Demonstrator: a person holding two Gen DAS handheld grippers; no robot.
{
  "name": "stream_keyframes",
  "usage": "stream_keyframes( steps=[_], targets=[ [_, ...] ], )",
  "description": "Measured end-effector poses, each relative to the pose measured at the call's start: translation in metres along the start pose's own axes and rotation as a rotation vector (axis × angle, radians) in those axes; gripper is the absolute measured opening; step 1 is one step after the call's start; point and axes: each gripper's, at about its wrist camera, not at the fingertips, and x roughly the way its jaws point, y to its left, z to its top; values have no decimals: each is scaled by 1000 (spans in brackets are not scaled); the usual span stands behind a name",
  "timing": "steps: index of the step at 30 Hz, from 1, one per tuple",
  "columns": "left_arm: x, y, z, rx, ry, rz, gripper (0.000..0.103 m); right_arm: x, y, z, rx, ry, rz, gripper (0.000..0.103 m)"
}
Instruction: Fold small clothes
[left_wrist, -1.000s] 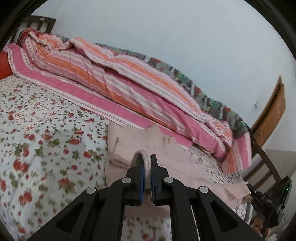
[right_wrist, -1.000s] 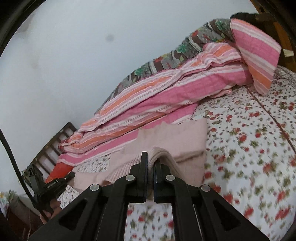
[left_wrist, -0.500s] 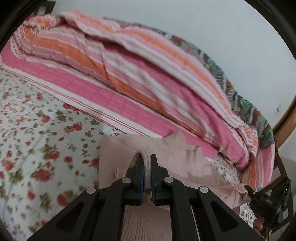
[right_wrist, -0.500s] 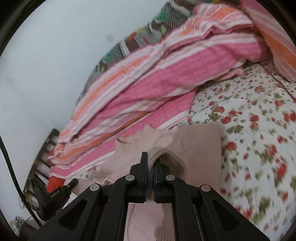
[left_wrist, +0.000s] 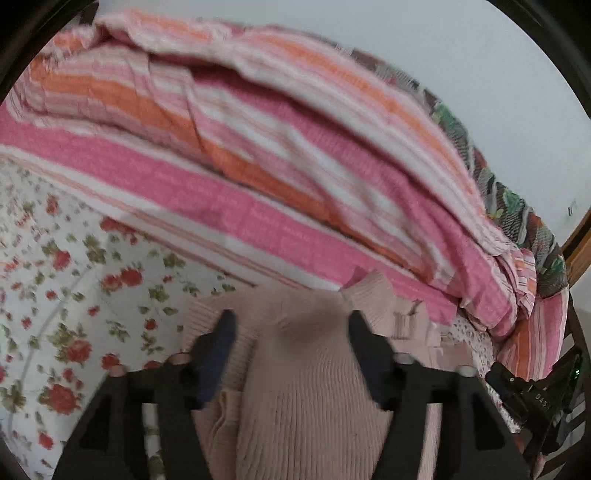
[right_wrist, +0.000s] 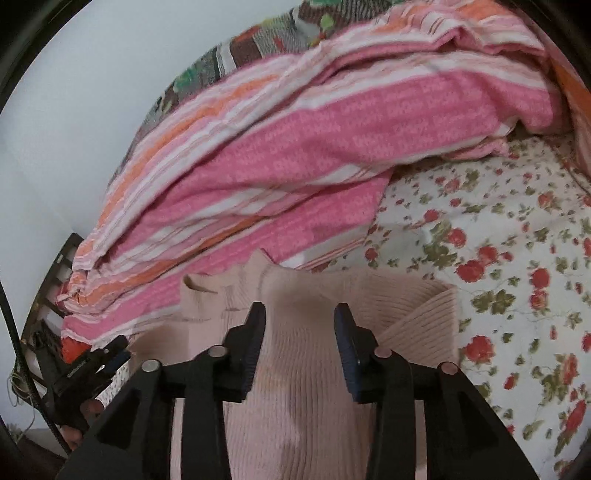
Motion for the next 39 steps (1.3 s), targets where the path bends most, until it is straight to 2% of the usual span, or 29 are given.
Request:
stream_keyframes(
  steps=[6,13,17,21,24,27,30,35,39],
  targets=[
    [-31,-8,-16,53,14,-18,65,-38,17,-20,-110,-43,-36,42],
    [-75,5,-56,99,26,-27,65,-77,30,-72,-250,-4,-61,48],
    [-99,29,-99,76,46,-81,65,-100,18,-109,-279,8,-85,48],
    [-106,46,-130,16,85,-128,65,-106,3,-142,-286,76,-72,48],
    [-103,48,-142,-13,88,-172,65,-99,-7,-152,-242,112,-50,48],
    [-90,41,-139,-30,101,-200,65,-93,-13,-152,-191,93,-38,49],
    [-75,34,-135,-31,112,-180,65,-88,-19,-146,-101,77,18,58],
    [-51,33,-120,-99,110,-179,65,-74,-30,-131,53,54,59,58],
    [-43,32,-114,-123,91,-173,60,-62,-36,-120,147,27,63,58]
  ],
)
